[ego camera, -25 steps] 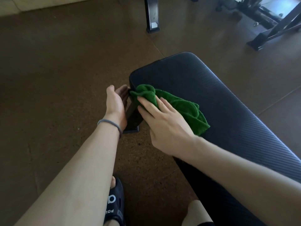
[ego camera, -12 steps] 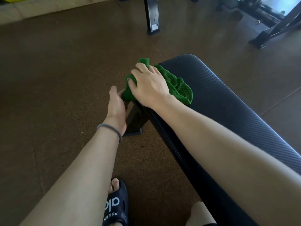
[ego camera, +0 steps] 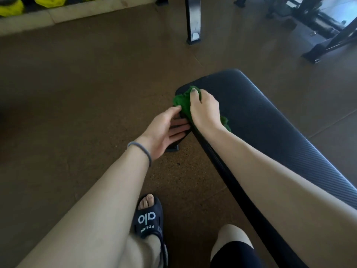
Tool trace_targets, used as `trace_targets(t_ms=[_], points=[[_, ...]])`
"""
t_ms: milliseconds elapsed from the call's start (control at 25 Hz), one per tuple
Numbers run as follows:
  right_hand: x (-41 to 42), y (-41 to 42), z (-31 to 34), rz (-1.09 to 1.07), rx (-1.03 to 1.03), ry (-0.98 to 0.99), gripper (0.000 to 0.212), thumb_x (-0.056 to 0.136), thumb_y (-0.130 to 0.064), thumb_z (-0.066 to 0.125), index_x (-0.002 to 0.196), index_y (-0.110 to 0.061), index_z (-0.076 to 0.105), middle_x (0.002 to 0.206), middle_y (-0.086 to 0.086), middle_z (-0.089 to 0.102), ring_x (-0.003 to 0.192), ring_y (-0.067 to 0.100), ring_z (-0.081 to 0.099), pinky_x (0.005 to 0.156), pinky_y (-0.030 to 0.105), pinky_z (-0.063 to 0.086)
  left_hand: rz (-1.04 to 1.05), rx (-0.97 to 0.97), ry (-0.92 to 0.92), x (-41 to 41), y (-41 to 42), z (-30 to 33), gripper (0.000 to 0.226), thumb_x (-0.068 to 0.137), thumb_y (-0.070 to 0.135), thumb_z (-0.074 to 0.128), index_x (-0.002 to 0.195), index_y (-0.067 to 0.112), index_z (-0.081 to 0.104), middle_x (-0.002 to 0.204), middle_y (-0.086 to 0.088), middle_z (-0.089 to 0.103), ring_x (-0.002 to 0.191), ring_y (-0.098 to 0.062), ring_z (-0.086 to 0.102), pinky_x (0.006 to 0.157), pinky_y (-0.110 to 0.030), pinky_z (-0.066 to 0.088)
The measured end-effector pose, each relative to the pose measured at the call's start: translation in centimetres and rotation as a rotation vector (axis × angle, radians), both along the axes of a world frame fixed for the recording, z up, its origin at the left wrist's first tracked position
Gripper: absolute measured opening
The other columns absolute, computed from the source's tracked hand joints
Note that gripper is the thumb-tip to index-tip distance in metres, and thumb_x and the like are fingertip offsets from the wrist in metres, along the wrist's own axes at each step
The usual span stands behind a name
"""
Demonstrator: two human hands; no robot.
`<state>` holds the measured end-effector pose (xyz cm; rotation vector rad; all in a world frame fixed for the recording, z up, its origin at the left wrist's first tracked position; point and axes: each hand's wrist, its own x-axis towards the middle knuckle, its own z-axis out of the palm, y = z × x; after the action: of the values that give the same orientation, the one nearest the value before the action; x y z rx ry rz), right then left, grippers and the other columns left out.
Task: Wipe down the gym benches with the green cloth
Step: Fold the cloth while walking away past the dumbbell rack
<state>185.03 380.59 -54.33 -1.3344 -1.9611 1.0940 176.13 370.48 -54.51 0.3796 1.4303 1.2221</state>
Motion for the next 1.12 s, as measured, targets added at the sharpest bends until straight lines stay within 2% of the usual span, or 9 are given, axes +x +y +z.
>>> trace_targets(t_ms=[120,240,320,480,560,680,800,1000,1120], points=[[-2.4,-2.5,3.2,0.060,-0.466,0.104,0.036,0.107,-0.044,0.042,0.100,-0.016,0.063,0.097,0.000,0.068,0.090,0.016,0.065,0.082,0.036,0.052,0.016,0.028,-0.022,-1.3,-2.1,3.5,0.048,0.103,0.050,0.053,0.137,0.018,0.062,0.125,-0.007,0.073,0.116,-0.022,0.071,0.103,-0.042,0.054],[-3.7,-6.0,5.9,0.089,-0.779,0.132,0.037,0.104,-0.053,0.041,0.120,-0.026,0.061,0.121,0.003,0.068,0.112,0.024,0.065,0.104,0.049,0.050,0.011,-0.120,0.128,-3.3,-5.0,8.2,0.038,0.100,0.038,0.064,0.135,0.025,0.062,0.123,-0.004,0.074,0.113,-0.022,0.071,0.103,-0.047,0.054],[-3.5,-8.0,9.5,0.139,-0.824,0.039,0.044,0.105,-0.053,0.037,0.137,-0.029,0.056,0.135,0.003,0.062,0.123,0.024,0.059,0.109,0.046,0.046,0.028,-0.223,0.207,-5.0,-6.9,11.7,0.031,0.097,0.030,0.067,0.127,0.023,0.064,0.120,-0.006,0.074,0.112,-0.025,0.070,0.106,-0.051,0.052],[-3.8,-9.0,20.4,0.442,-0.580,-0.279,0.056,0.099,-0.040,0.043,0.155,-0.037,0.041,0.161,-0.002,0.037,0.149,0.025,0.029,0.116,0.047,0.035,-0.046,-0.265,0.179,-7.9,-10.1,21.8,0.026,0.101,0.030,0.062,0.125,0.020,0.065,0.120,-0.006,0.074,0.114,-0.022,0.070,0.105,-0.048,0.053],[-5.8,-9.1,26.6,0.536,-0.621,-0.234,0.060,0.090,-0.027,0.047,0.150,-0.036,0.049,0.156,-0.003,0.043,0.147,0.024,0.032,0.113,0.046,0.039,-0.077,-0.246,0.145,-9.4,-11.6,27.3,0.020,0.104,0.026,0.059,0.123,0.025,0.064,0.121,-0.002,0.074,0.114,-0.019,0.070,0.102,-0.041,0.054],[-10.4,-10.0,34.3,0.678,-0.801,-0.238,0.043,0.087,-0.013,0.048,0.125,-0.022,0.065,0.126,0.002,0.063,0.112,0.018,0.058,0.086,0.031,0.045,-0.095,-0.241,0.109,-12.6,-13.9,34.7,0.021,0.104,0.024,0.059,0.123,0.028,0.063,0.121,-0.001,0.074,0.112,-0.017,0.071,0.099,-0.037,0.055],[-15.0,-11.0,38.8,0.789,-0.751,-0.359,0.035,0.070,-0.028,0.060,0.100,-0.014,0.070,0.112,0.006,0.068,0.111,0.026,0.061,0.103,0.046,0.043,-0.096,-0.265,0.120,-17.6,-16.3,39.8,0.023,0.103,0.023,0.060,0.125,0.023,0.065,0.121,-0.002,0.075,0.113,-0.020,0.071,0.102,-0.041,0.054],[-24.8,-13.7,43.5,0.886,-0.757,-0.457,0.040,0.067,-0.036,0.071,0.103,-0.018,0.078,0.111,0.005,0.074,0.109,0.028,0.068,0.108,0.050,0.047,0.009,-0.305,0.123,-26.0,-20.9,45.1,0.017,0.104,0.021,0.059,0.119,0.021,0.068,0.117,-0.001,0.076,0.107,-0.017,0.073,0.088,-0.031,0.058],[-29.4,-15.6,45.8,0.955,-0.820,-0.501,0.026,0.088,-0.032,0.071,0.108,-0.016,0.075,0.107,0.006,0.077,0.099,0.027,0.073,0.092,0.043,0.057,0.149,-0.320,0.110,-29.4,-24.4,47.0,0.026,0.105,0.025,0.057,0.127,0.015,0.066,0.122,-0.004,0.074,0.111,-0.019,0.072,0.096,-0.038,0.057]])
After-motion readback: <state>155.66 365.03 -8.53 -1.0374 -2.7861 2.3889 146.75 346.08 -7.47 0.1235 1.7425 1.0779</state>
